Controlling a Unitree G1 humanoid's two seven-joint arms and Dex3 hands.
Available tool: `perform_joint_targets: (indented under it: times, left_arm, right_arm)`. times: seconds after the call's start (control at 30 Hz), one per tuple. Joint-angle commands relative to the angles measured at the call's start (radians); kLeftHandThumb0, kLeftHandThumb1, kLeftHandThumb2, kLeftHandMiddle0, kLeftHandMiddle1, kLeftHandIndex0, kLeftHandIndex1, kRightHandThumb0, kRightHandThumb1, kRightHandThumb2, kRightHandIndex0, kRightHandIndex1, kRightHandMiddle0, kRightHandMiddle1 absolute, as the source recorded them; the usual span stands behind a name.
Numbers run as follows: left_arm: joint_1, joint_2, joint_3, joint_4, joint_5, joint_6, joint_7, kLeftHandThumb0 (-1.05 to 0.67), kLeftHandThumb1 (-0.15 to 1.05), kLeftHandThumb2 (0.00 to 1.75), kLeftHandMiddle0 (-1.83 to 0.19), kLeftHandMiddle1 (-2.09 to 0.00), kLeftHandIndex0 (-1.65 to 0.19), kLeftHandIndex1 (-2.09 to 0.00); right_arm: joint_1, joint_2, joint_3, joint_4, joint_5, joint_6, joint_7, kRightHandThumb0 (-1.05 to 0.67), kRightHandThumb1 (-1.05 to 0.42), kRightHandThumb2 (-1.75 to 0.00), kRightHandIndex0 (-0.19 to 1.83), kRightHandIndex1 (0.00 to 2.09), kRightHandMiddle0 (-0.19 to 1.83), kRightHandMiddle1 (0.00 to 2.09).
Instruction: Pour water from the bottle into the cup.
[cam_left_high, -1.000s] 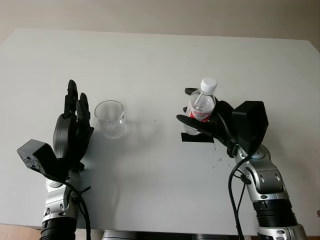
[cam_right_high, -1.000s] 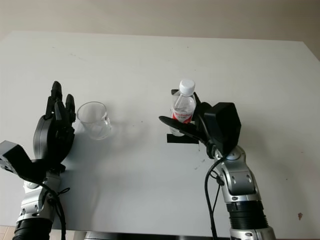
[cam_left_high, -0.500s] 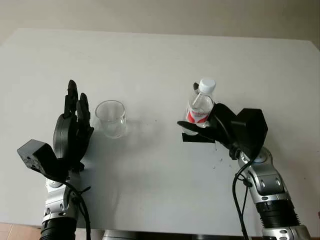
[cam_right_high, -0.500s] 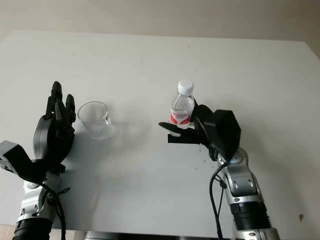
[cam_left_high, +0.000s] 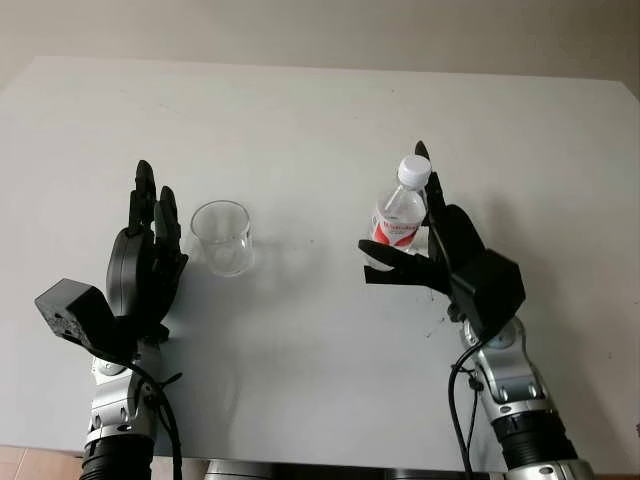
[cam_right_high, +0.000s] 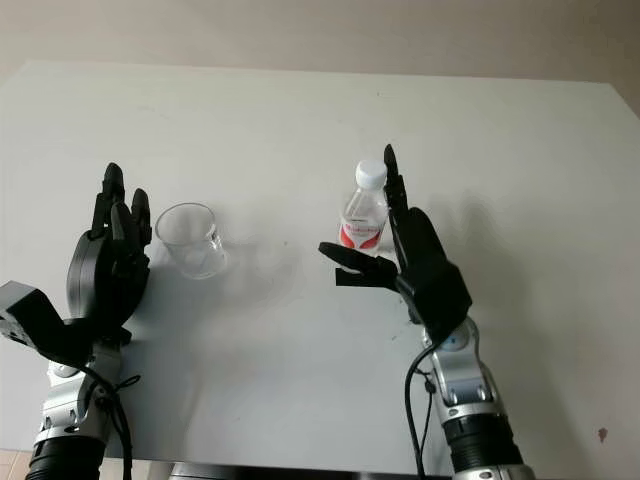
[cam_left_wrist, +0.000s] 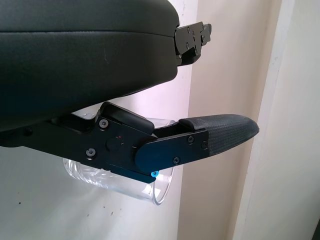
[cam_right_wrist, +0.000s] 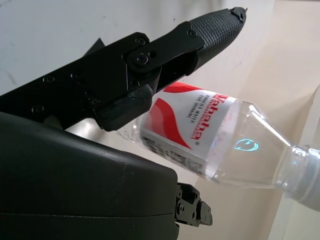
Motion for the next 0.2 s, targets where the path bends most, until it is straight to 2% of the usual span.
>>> perform_joint_targets:
  times: [0.0,0.17]
  left_arm:
    - [0.014,0.000,0.005,0.003,-0.002,0.001,0.002,-0.81,1.05,0.62,0.17,-0.05,0.19,-0.02]
    - [0.013,0.001,0.006,0.003,-0.004,-0.003,-0.002,-0.81,1.05,0.62,0.18,-0.05,0.19,-0.01]
  right_arm:
    - [0.018,0.009,-0.010,0.010,0.004,-0.029,-0.011,-0.93,-0.94,-0.06,-0.19,0.00,-0.19,0.00]
    - [0.043,0.009,0.000,-0.014,-0.001,-0.034,-0.010,-0.94,-0.94,-0.06,-0.19,0.00,-0.19,0.00]
